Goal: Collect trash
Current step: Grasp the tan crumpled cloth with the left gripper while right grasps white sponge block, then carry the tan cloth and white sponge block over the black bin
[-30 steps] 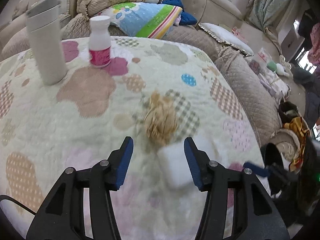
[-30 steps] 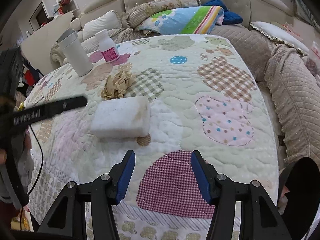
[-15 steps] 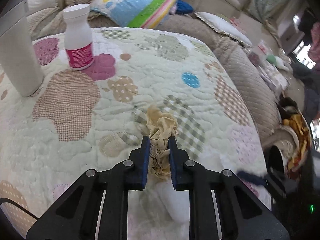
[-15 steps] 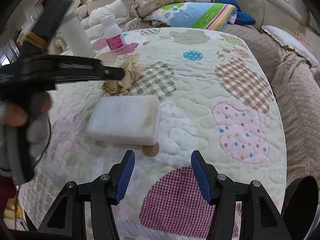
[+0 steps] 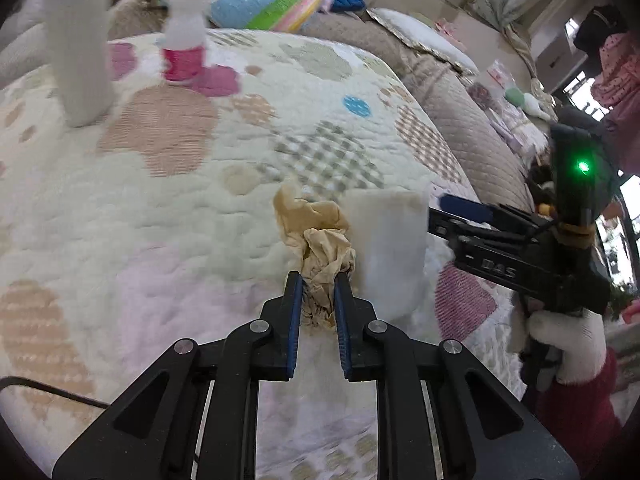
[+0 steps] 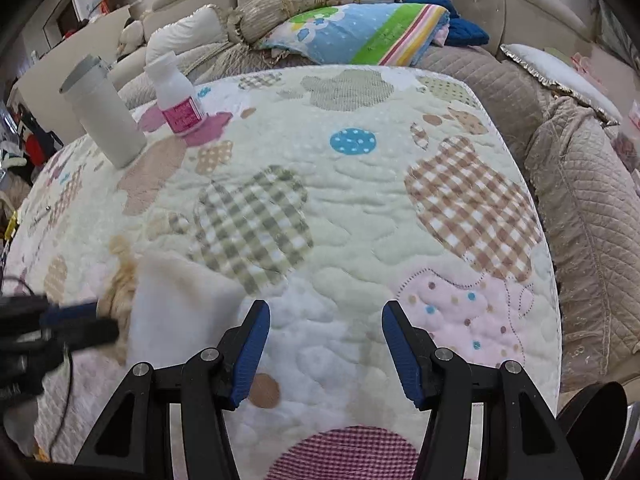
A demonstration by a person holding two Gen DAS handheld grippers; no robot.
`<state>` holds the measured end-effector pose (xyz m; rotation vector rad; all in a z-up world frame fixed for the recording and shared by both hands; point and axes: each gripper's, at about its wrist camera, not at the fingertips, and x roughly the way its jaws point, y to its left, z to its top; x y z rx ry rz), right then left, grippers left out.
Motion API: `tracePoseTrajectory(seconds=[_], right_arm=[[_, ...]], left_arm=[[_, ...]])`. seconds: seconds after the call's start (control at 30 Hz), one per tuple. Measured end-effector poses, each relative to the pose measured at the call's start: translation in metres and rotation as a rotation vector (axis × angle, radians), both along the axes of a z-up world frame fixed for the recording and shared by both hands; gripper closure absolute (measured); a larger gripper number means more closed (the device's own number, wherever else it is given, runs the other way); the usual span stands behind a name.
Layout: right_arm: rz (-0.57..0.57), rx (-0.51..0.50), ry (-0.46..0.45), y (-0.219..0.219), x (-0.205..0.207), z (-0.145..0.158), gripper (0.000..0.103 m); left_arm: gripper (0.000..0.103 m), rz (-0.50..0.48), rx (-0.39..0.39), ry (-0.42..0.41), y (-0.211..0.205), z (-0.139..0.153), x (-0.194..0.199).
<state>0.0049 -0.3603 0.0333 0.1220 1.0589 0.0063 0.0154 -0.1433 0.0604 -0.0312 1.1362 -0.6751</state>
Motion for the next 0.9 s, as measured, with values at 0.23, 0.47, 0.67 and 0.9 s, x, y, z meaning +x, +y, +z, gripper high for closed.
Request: tracePoseTrajectory(seconds=[0.23, 0.47, 0.67, 0.9], right_arm=[[0.013, 0.050, -0.035, 0.030, -0.016, 0.015, 0.039], [0.047, 0.118, -0.006, 0.069, -0.004, 0.005, 0.030], [0.055, 0.041, 0.025, 0.089, 0.004, -0.012, 0.037], [0.078, 0.039, -0.061, 0.078, -0.019, 0.005, 0.044]], left_arm=[[0.090, 0.098, 0.000, -0.073, 0.047, 0.019, -0.003], [0.090, 0.135, 0.032, -0.115, 0.066, 0.021, -0.017], [0.090, 0.156, 0.038, -0.131, 0.071, 0.020, -0.031], [0.090, 0.165, 0.042, -0.159, 0.066, 0.024, -0.041]])
